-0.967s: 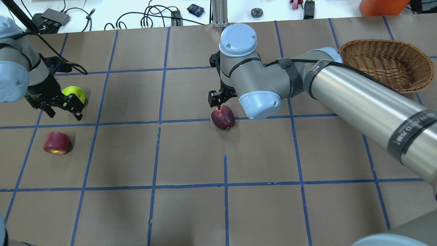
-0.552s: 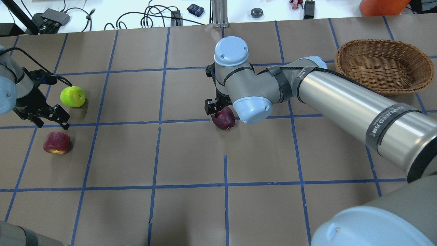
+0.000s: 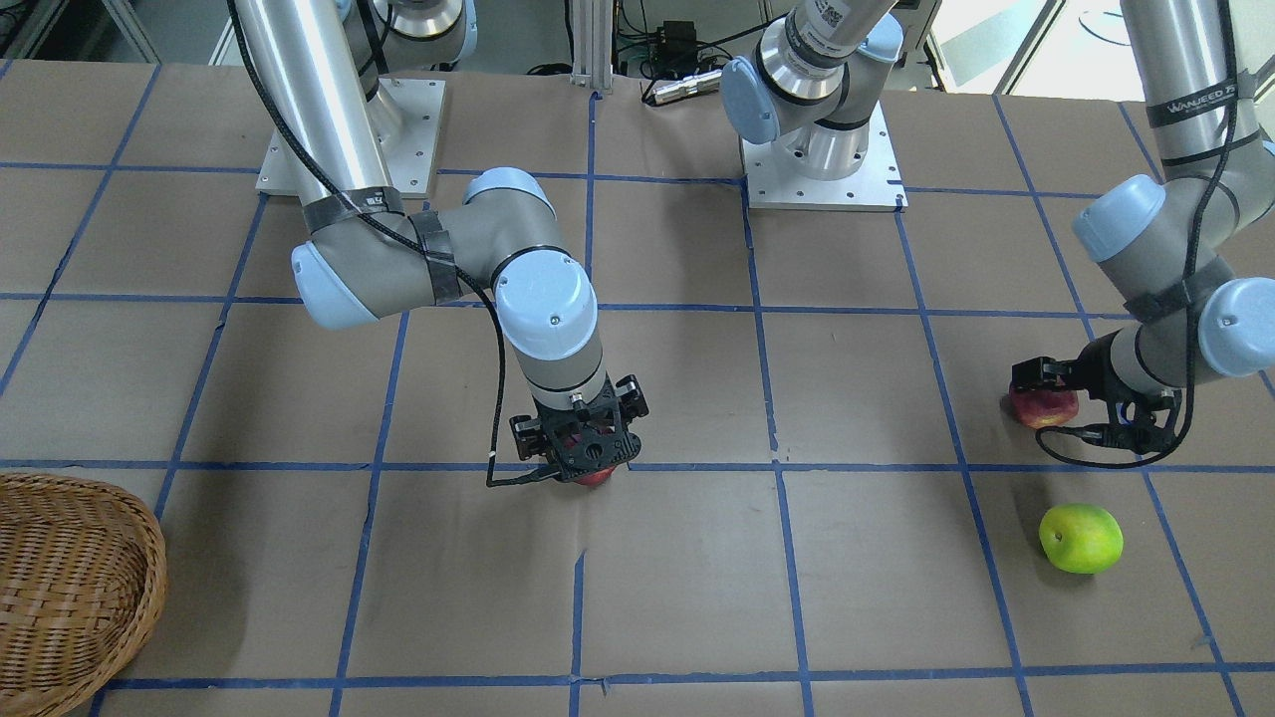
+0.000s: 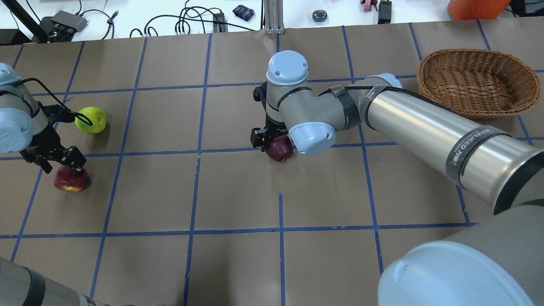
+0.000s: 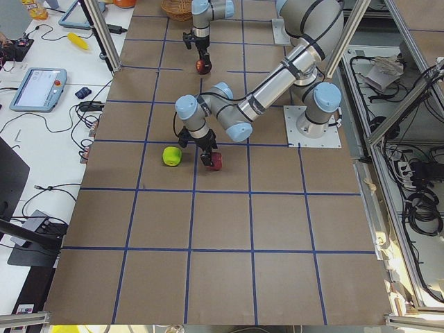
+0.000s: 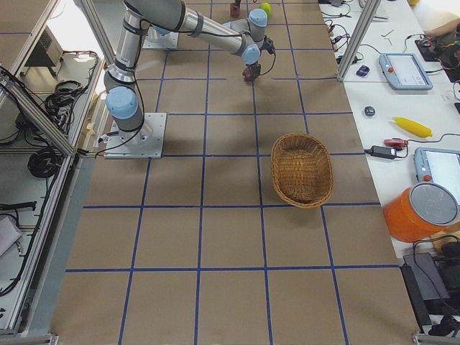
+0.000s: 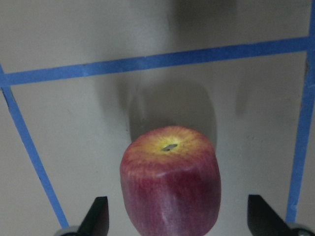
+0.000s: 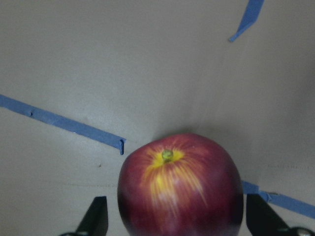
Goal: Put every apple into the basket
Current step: 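Carry the red apple to the basket while left lifts second red apple, then release the red apple into the basket while left carries second apple centerward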
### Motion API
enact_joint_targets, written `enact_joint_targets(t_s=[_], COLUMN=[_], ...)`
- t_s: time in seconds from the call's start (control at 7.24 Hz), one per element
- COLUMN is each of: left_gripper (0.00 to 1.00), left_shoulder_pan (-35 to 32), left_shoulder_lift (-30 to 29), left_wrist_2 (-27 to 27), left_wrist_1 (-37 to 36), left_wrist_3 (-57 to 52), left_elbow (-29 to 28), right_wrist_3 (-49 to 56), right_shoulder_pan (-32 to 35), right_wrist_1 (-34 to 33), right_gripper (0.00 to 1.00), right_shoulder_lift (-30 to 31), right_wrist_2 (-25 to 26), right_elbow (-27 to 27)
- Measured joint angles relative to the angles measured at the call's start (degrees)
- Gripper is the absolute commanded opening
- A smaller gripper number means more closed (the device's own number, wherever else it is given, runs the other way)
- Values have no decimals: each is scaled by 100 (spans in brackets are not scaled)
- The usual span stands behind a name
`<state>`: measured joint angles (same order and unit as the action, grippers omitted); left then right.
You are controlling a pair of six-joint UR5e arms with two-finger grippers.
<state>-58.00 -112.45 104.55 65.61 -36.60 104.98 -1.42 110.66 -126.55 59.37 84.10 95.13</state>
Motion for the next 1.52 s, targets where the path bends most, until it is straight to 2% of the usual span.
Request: enact_joint_targets(t_s=[0.14, 0.28, 0.41, 0.55, 0.69, 0.83, 0.97, 1.24, 1.52], left_gripper=[100, 68, 35, 14, 12, 12, 12, 12, 12], left_shoulder_pan=[30, 44, 48, 48, 42, 3, -137, -844, -1882], left_shoulder_lift=[-108, -190, -240, -251, -218, -141, -32, 161, 222], left_wrist_2=[11, 9, -6, -16, -19, -72, -345, -943, -1424], left_wrist_1=[-6, -14, -39, -68, -47, 84, 427, 1299, 1754], left_wrist_3=[7, 17, 25, 24, 26, 66, 276, 1436, 3205], left_elbow=[5, 8, 14, 16, -2, -59, -200, -751, -1197], right_wrist_3=[-27, -45, -19, -3, 0, 9, 104, 757, 1709], right_shoulder_pan=[0, -9, -32, -82, -280, -714, -1330, -2635, -3805], right_wrist_1=[-2, 3, 31, 234, 614, 957, 1172, 1238, 941], right_gripper=[20, 0, 0, 0, 0, 0, 0, 0, 0], right_shoulder_lift=[-50, -65, -17, 194, 530, 841, 1071, 1215, 994], right_wrist_2=[19, 33, 52, 77, 162, 378, 649, 895, 913], right_elbow=[-7, -24, -56, -112, -175, -262, -363, -591, -856])
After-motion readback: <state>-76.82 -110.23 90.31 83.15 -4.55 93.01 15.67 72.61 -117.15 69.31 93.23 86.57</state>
